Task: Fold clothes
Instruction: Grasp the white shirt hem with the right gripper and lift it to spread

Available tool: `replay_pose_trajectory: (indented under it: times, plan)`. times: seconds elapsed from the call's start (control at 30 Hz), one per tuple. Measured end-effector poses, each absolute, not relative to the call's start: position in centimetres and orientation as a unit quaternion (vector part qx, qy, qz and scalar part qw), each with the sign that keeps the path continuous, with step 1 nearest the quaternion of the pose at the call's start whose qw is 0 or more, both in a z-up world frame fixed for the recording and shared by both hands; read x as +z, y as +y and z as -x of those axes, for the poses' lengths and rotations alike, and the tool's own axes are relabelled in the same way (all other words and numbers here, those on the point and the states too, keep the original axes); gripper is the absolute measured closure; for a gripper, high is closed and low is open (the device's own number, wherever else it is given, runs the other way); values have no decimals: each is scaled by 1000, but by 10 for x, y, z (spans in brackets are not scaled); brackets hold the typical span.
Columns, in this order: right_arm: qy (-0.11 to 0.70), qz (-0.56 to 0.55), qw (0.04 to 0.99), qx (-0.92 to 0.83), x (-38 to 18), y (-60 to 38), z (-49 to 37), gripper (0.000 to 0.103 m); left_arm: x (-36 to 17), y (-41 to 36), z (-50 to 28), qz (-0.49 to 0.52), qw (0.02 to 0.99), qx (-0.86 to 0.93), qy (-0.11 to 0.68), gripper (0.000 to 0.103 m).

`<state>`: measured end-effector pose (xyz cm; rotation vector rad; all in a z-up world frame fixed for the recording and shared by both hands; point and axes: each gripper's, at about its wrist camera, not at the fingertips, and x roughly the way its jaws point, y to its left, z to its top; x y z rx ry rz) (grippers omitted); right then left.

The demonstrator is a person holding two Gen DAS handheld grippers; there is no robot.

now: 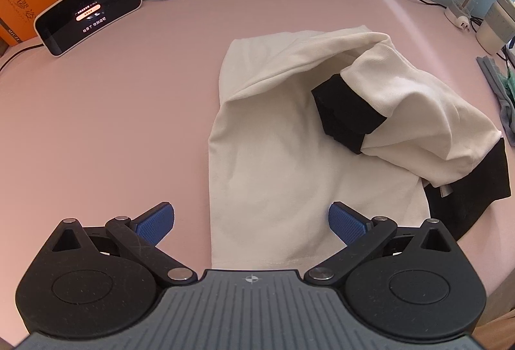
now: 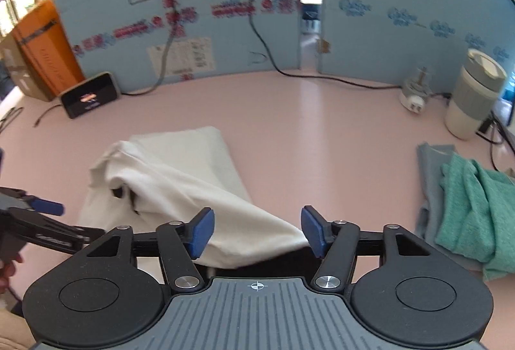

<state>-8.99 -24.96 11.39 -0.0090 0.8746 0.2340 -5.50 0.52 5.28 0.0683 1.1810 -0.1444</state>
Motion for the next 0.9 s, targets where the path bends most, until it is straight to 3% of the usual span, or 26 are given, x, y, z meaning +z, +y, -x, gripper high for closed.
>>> replay_pose_trajectory:
  times: [0.23,0.7,0.77,0.9]
  plan:
    - [421,46,876,232,106,-195,86,35,52,10,55,-26,827,-68,557,0]
    - [429,118,852,275,82,-154,48,36,46,15,49,-17,828,-85,554,0]
    - [434,129,848,276,76,-150,44,45,45,15,47,-15,829,-88,551,0]
    - [450,138,840,269,66,-151,32,80,44,14,42,-5,830,-92,550,2]
